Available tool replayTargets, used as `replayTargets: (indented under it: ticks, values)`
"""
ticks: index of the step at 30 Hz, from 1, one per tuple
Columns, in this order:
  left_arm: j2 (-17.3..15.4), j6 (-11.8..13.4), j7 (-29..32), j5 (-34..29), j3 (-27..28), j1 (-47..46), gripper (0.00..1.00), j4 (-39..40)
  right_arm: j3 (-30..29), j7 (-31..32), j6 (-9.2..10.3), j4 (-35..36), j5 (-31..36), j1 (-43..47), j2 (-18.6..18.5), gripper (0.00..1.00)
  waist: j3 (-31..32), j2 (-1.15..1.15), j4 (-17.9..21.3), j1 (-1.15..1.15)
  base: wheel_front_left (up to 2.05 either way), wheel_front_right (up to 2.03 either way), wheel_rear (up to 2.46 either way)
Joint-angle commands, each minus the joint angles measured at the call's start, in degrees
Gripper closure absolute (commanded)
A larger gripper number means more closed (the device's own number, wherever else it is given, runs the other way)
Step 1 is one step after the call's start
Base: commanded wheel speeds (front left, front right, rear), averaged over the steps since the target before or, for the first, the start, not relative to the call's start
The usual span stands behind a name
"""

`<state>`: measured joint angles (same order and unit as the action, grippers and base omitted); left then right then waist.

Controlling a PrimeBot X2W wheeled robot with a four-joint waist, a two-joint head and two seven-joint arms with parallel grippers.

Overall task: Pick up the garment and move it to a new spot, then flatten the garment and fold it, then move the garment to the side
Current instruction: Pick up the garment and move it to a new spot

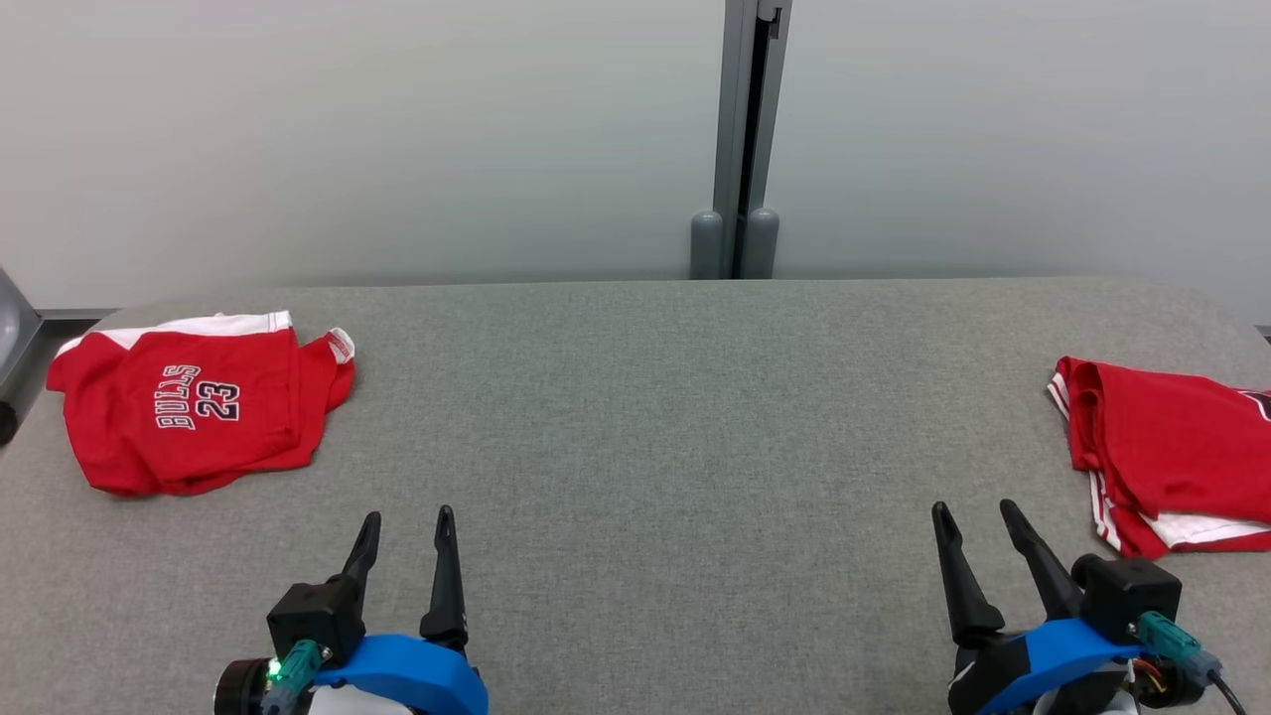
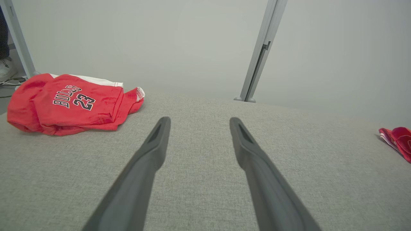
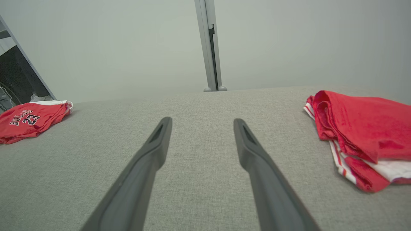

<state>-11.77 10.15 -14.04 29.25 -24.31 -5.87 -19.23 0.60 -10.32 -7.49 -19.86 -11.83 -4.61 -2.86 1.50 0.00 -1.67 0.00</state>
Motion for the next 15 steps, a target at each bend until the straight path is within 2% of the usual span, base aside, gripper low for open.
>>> replayTargets:
  ticks: [1,15]
  values:
    - [-0.2,0.3,0.2,0.1,0.1,0.5,0.0,0.3,-0.1,0.2,-0.01,0.3,0.3,0.6,-0.1,0.0,0.0,0.0,-0.1,0.0,0.0,0.0,0.0]
    - [-0.5,0.6,0.7,0.3,-0.6,0.4,0.0,0.9,-0.5,0.6,-0.01,1.2,0.2,1.5,-0.1,0.0,0.1,0.0,-2.0,0.0,0.0,0.0,0.0]
